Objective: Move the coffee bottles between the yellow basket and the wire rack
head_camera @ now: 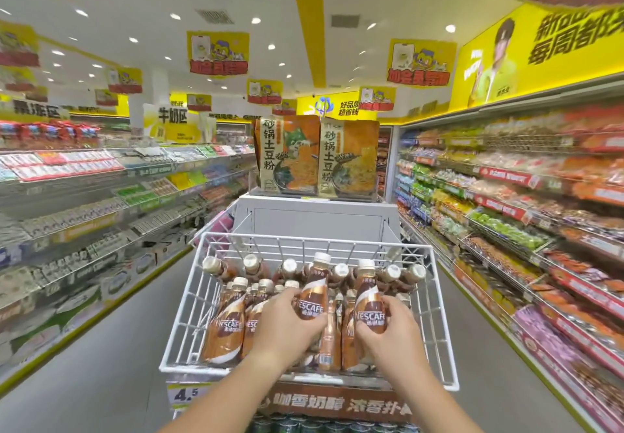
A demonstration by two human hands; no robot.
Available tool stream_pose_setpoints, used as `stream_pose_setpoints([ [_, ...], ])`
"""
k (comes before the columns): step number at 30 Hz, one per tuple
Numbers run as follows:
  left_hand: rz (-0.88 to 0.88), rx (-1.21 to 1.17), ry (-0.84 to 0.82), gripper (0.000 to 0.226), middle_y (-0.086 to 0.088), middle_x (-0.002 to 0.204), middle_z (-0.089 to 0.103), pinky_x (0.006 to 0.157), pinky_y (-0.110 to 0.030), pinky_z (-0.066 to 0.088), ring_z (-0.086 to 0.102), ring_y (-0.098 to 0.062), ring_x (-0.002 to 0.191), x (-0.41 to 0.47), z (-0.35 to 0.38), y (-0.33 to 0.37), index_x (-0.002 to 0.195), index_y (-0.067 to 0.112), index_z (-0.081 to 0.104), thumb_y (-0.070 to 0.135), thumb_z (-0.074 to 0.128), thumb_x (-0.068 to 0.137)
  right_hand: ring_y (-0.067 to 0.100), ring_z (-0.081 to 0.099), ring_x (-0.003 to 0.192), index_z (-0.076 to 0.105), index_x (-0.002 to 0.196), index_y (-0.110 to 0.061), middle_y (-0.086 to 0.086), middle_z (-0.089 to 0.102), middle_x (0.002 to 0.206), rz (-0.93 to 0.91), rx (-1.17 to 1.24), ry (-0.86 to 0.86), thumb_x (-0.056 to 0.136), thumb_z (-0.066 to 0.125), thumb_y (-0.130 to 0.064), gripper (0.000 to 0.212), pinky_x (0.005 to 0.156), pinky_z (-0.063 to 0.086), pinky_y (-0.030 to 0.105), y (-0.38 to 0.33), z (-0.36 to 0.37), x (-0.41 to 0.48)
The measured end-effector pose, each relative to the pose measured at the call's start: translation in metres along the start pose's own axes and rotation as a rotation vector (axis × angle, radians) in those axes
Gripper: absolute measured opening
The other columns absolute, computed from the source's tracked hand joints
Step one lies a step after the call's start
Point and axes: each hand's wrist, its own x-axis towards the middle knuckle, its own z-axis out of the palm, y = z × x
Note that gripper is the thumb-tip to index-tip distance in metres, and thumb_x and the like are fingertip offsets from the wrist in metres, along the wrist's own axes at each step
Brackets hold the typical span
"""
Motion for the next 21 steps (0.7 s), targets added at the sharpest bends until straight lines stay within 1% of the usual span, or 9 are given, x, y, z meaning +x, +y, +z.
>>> stream_pose_setpoints([
  [2,-0.045,0.019,-0.008,0.083,0.007,0.123,0.065,0.083,-0.033,0.057,0.066,-0.012,0.098,0.007,0.014,-0.002,0.139,0.027,0.053,0.064,0.068,0.067,0.016,0.043,0.135,0.037,0.150,-0.023,-0.004,0.044,0.151,0.020,-0.024,-0.023,0.082,0.072,-0.044,0.080,0.110,0.039,0.038,0.011,0.010,0.012],
  [5,-0.077,0.121,0.000,0.080,0.015,0.102,0.065,0.065,-0.026,0.050,0.065,-0.010,0.089,0.010,0.029,-0.008,0.133,0.031,0.057,0.071,0.061,0.064,0.015,0.045,0.134,0.036,0.150,-0.024,-0.005,0.044,0.152,0.047,-0.054,-0.081,0.082,0.072,-0.047,0.081,0.109,0.040,0.039,0.025,0.027,0.017],
  [7,-0.091,0.177,0.012,0.076,0.021,0.096,0.059,0.069,-0.028,0.052,0.061,-0.007,0.091,0.012,0.036,-0.015,0.129,0.032,0.059,0.073,0.059,0.065,0.014,0.045,0.133,0.036,0.150,-0.023,-0.005,0.044,0.152,0.056,-0.055,-0.118,0.082,0.073,-0.046,0.081,0.109,0.040,0.037,0.033,0.038,0.018],
  [9,-0.105,0.198,0.017,0.078,0.015,0.109,0.065,0.080,-0.031,0.053,0.060,-0.009,0.099,0.016,0.044,-0.023,0.133,0.029,0.059,0.071,0.062,0.067,0.014,0.044,0.134,0.035,0.151,-0.022,-0.005,0.042,0.152,0.071,-0.065,-0.141,0.083,0.072,-0.045,0.080,0.109,0.039,0.036,0.040,0.047,0.022],
  [11,-0.104,0.176,0.018,0.076,0.016,0.107,0.067,0.077,-0.027,0.049,0.058,-0.006,0.093,0.016,0.051,-0.028,0.131,0.025,0.061,0.066,0.065,0.067,0.016,0.044,0.135,0.035,0.151,-0.022,-0.003,0.042,0.152,0.088,-0.060,-0.162,0.084,0.072,-0.044,0.079,0.110,0.039,0.038,0.043,0.052,0.025],
  [15,-0.066,0.208,0.038,0.038,0.021,0.090,0.052,0.073,-0.027,0.046,0.058,-0.010,0.092,0.019,0.060,-0.034,0.093,0.033,0.061,0.062,0.067,0.068,0.021,0.054,0.125,0.034,0.151,-0.018,0.001,0.048,0.146,0.103,-0.101,-0.199,0.084,0.072,-0.044,0.081,0.104,0.049,0.043,0.041,0.059,0.034],
  [17,-0.051,0.259,0.057,0.054,0.011,0.099,0.057,0.081,-0.028,0.046,0.055,-0.015,0.103,0.020,0.065,-0.038,0.103,0.024,0.068,0.065,0.064,0.069,0.018,0.062,0.110,0.037,0.148,-0.017,0.001,0.054,0.138,0.118,-0.113,-0.197,0.084,0.071,-0.045,0.078,0.090,0.056,0.037,0.038,0.063,0.037],
  [19,-0.041,0.365,0.081,0.067,0.009,0.104,0.058,0.087,-0.031,0.044,0.047,-0.016,0.107,0.020,0.069,-0.039,0.111,0.020,0.070,0.071,0.058,0.068,0.005,0.062,0.093,0.046,0.141,-0.016,0.000,0.057,0.134,0.105,-0.146,-0.202,0.084,0.070,-0.045,0.068,0.070,0.054,0.019,0.037,0.066,0.037],
  [21,-0.029,0.445,0.083,0.071,0.010,0.103,0.053,0.089,-0.033,0.044,0.042,-0.015,0.104,0.018,0.071,-0.041,0.110,0.022,0.071,0.075,0.053,0.067,0.010,0.062,0.102,0.048,0.140,-0.016,0.000,0.055,0.136,0.095,-0.172,-0.194,0.083,0.069,-0.046,0.068,0.077,0.056,0.024,0.039,0.069,0.035],
])
